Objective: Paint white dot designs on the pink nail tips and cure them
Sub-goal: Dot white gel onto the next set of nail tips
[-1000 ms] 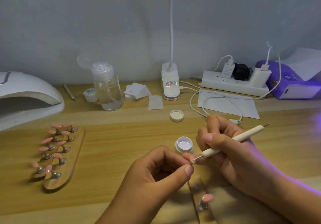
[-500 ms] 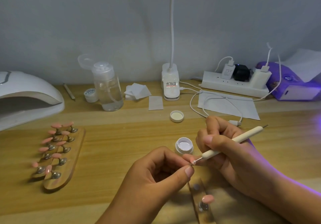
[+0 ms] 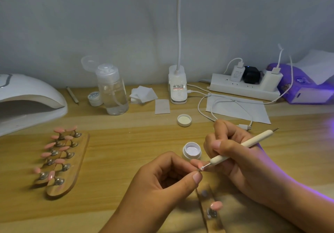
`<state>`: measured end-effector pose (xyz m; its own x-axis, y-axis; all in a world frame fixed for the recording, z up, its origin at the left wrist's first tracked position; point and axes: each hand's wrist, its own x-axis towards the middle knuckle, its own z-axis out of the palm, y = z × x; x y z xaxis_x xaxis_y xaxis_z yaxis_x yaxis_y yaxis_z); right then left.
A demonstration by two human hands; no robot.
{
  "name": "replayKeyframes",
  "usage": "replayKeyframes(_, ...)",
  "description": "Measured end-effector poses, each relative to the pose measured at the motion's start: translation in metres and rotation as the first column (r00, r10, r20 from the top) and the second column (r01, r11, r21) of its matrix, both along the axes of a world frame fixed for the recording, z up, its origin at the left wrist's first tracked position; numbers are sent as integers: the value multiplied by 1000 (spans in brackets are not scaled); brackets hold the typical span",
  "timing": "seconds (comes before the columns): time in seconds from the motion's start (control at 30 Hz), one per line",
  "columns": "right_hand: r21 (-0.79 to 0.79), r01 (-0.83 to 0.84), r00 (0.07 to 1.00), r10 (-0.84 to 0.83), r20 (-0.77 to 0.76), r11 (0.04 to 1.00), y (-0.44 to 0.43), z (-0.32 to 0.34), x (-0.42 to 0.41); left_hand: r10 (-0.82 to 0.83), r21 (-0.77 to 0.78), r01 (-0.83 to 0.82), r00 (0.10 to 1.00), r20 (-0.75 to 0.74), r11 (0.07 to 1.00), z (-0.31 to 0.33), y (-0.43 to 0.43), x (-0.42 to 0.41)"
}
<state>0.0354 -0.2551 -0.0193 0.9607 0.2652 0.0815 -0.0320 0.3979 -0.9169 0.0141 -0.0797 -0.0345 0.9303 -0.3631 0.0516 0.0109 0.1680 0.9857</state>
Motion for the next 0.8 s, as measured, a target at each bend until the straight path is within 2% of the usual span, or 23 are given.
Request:
replayKeyframes(0.4,30,-18,1000,18,4,999,-1,-2,1,8,27,-8,1000,-5,1000,2,0,0)
replayKeyframes(0.5,45,42,999,-43,18,998,-3,-6,4,15,41,-15,1000,-5,999,2,0,0)
replayKeyframes(0.57,-18,136,987,-134,92,991,-6,-6,7,6,41,-5,1000,-10,999,3,1,1)
replayKeyframes(0.63,-183,257,950,-214,225,949,-12,-5,10,-5,43,5,1000,-17,999,4,1,1)
replayKeyframes(0.7,-337,335,909,-208,361,880,-16,-4,12,-12,49,13,1000,-20,999,4,2,1)
replayKeyframes(0.8,-416,331,896,-144,420,847,-17,-8,13,-14,68,15,1000,-13,998,5,2,2)
